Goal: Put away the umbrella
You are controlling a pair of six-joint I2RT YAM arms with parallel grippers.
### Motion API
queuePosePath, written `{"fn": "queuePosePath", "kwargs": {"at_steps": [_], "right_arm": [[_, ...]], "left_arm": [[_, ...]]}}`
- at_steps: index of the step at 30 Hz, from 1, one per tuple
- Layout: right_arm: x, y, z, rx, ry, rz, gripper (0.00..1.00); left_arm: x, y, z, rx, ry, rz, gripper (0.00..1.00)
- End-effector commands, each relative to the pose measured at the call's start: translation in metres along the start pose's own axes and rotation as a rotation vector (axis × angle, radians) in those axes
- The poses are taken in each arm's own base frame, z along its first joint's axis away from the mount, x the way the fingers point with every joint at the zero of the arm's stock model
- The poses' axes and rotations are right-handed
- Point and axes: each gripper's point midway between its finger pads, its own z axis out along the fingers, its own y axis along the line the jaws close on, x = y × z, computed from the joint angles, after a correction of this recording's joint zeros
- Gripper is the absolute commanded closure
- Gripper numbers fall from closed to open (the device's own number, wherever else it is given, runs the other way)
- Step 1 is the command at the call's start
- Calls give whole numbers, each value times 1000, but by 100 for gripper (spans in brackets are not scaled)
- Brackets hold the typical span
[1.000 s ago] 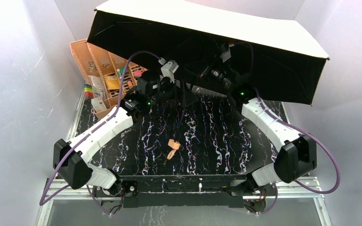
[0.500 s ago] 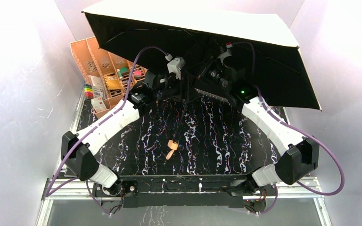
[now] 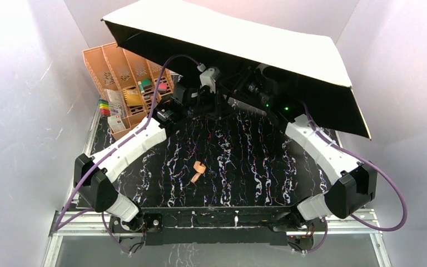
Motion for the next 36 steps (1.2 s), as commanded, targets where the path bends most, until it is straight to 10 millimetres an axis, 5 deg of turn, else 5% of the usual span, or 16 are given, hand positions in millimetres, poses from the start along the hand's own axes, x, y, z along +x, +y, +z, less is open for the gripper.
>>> {"fn": "queuePosePath", "kwargs": {"at_steps": [1, 2, 5, 9, 16, 25, 32, 36], "right_arm": [[-30, 52, -27, -172, -100, -126, 63], [-31, 52, -29, -183, -110, -142, 49], [-30, 39, -38, -172, -129, -152, 33], [-31, 34, -53, -229, -166, -168, 20], [-42, 31, -72, -310, -235, -138, 17], [-79, 35, -99, -449, -308, -113, 16], [-94, 10, -95, -414, -299, 5, 18], [-95, 13, -92, -477, -302, 11, 19]], "left_arm": [[-31, 4, -8, -39, -109, -41, 100], [-32, 5, -8, -36, -120, -57, 100], [-39, 4, -6, -16, -138, -109, 100], [-58, -5, -4, 73, -184, -175, 100], [-74, -39, -10, 270, -193, -194, 100], [-92, -72, -20, 445, -225, -183, 100], [-82, -68, -20, 443, -222, -212, 100], [-67, -63, -23, 440, -211, -244, 100]]}}
